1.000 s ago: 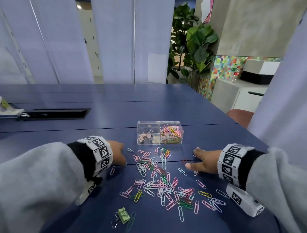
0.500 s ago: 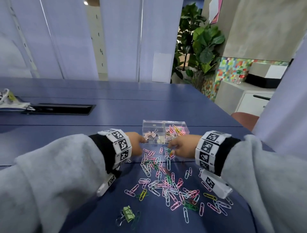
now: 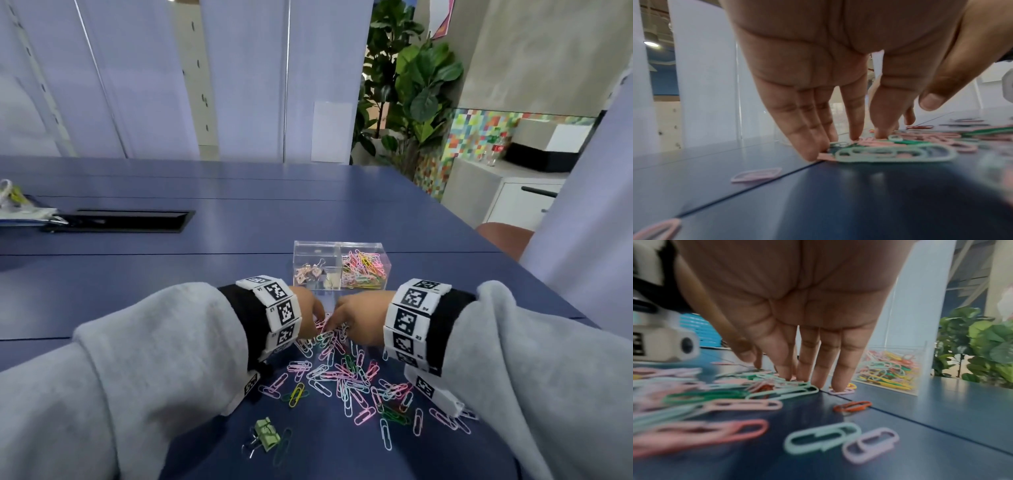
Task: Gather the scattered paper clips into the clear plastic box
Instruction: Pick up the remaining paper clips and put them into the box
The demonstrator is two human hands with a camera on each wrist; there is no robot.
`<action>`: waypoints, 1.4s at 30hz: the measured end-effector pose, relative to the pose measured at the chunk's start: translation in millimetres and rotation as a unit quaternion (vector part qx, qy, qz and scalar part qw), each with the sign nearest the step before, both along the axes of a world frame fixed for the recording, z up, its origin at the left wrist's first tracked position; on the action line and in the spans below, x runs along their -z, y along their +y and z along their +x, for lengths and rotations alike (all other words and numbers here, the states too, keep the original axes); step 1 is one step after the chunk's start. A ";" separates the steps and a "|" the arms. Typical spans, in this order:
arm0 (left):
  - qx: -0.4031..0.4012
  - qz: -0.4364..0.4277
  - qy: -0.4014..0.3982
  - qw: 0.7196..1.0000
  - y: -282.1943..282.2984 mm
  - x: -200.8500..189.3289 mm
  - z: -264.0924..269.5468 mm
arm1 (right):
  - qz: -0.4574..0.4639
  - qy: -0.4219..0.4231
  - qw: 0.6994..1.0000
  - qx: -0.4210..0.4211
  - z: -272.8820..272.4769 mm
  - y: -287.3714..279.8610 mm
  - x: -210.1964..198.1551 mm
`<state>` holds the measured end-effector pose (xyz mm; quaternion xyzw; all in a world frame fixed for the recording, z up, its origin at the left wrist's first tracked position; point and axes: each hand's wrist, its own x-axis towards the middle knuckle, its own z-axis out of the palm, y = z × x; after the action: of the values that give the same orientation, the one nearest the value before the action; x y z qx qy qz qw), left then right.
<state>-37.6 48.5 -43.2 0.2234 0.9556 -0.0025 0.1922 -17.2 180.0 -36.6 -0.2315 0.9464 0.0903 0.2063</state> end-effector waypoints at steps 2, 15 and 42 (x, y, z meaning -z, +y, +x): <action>0.019 0.007 -0.016 1.000 2.5 -0.1 9.9 | -0.014 -0.007 1.000 -0.013 16.8 7.2 0.1; -0.037 -0.030 -0.031 0.998 -14.9 -14.8 43.6 | 0.010 0.014 0.981 0.192 83.0 106.7 -22.3; 0.049 -0.075 -0.012 0.996 39.4 -4.1 58.7 | -0.081 0.001 0.988 0.129 82.6 27.6 6.5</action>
<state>21.1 88.0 -39.2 0.2547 0.9384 -0.0806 0.2192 65.4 207.6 -43.1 -0.1230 0.9727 -0.0139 0.1963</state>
